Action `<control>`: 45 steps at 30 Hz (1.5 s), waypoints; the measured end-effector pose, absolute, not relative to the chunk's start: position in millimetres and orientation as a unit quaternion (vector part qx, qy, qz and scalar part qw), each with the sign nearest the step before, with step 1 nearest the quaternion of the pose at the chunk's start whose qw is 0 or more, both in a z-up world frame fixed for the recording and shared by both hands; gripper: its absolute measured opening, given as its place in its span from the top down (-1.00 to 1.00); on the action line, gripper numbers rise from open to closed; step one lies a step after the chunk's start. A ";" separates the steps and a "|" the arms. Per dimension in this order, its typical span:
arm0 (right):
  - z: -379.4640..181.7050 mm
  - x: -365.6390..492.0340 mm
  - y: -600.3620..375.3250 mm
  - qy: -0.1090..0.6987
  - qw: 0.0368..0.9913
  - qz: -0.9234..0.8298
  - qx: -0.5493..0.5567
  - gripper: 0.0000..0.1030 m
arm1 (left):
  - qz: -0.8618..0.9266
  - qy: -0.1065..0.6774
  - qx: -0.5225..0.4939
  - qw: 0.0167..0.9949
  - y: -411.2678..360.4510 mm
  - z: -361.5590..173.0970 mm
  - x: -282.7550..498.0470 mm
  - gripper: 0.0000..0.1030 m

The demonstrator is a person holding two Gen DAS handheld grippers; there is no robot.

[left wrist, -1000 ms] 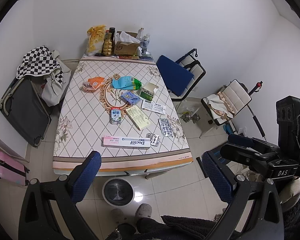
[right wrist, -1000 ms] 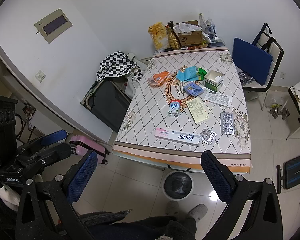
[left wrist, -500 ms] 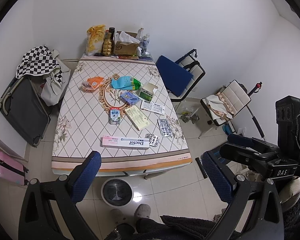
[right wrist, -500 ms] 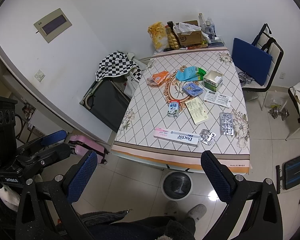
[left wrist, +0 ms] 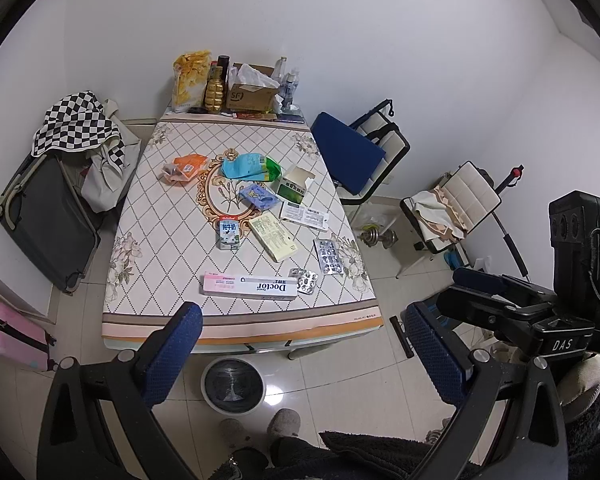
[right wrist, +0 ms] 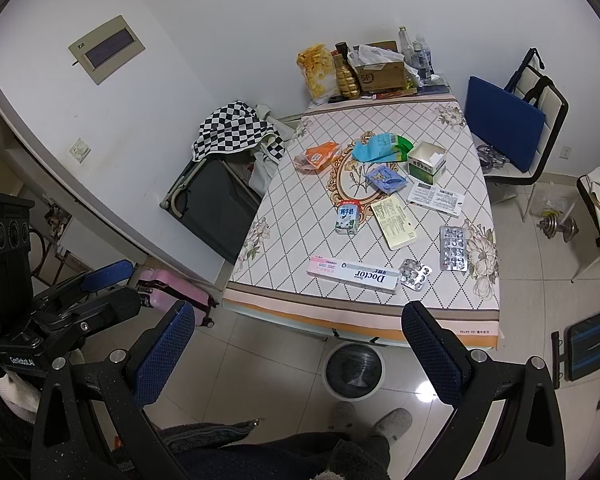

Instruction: Collect trash

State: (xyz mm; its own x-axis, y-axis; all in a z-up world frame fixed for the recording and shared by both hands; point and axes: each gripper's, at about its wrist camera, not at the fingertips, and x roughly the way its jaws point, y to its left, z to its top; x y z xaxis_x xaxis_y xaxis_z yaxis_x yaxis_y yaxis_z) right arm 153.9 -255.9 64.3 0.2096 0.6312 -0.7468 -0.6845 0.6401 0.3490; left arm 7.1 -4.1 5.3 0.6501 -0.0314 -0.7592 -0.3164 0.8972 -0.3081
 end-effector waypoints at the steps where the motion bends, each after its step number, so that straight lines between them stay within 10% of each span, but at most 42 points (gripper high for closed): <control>1: 64.5 153.5 -256.8 0.464 0.777 0.423 -0.028 -1.00 | 0.081 0.411 -0.212 0.883 -4.2 6.2 7.7 -1.00; 19: 40.7 169.1 -256.7 0.468 0.815 0.341 -0.026 -1.00 | 0.211 0.434 -0.137 0.865 7.6 -19.6 41.0 -1.00; 35: -174.9 379.6 -242.2 0.608 0.776 0.154 -0.067 -1.00 | 0.275 0.560 -0.477 0.619 76.3 -294.2 158.9 -0.99; 45: -289.1 499.3 -208.9 0.671 0.717 0.154 -0.112 -1.00 | 0.331 0.526 -0.587 0.520 81.1 -375.3 215.6 -0.14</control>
